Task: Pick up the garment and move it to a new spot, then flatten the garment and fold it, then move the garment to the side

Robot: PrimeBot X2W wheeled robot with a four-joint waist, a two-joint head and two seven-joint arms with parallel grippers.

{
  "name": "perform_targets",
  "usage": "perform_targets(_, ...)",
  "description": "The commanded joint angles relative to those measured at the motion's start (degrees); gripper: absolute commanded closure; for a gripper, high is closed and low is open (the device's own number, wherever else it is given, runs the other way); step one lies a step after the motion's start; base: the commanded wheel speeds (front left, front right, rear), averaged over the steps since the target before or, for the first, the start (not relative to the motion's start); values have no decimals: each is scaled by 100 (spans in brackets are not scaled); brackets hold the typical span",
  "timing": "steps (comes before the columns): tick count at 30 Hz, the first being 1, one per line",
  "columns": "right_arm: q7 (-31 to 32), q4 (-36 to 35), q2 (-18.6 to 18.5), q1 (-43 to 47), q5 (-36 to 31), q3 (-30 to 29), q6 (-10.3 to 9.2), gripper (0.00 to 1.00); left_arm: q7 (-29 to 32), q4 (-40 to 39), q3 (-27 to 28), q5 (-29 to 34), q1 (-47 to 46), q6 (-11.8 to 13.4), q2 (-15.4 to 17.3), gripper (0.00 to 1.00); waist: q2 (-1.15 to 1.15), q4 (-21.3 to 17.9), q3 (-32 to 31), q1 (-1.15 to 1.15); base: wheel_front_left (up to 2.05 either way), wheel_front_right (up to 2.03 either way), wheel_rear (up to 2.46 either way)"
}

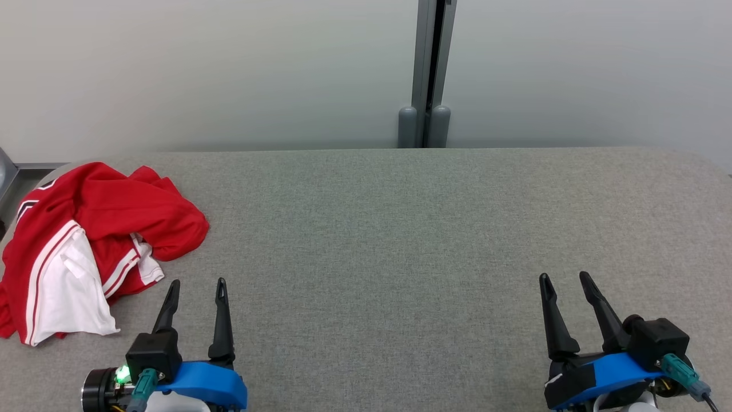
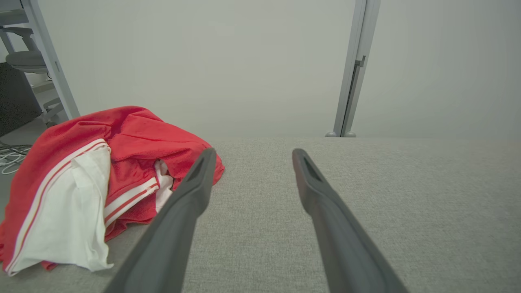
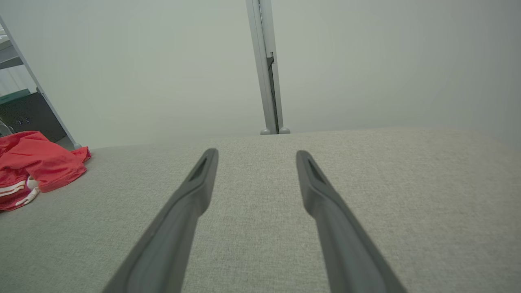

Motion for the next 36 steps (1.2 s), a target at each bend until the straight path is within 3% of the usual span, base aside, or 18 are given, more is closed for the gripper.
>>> perform_targets(1,-22,19,-36,-28,-54,-19,3,0,-27,54,-15,-54,-68,-10,20,0,0,7,-5,0,0,0,0)
perform_targets(29,-22,170,-35,-18,-28,-39,3,0,58,166,-83,-246,-96,129,129,0,0,87,-68,0,0,0,0)
perform_targets(36,-21,-130,-35,6,54,84,3,0,20,48,-35,-298,-144,194,173,0,0,244,4,0,0,0,0)
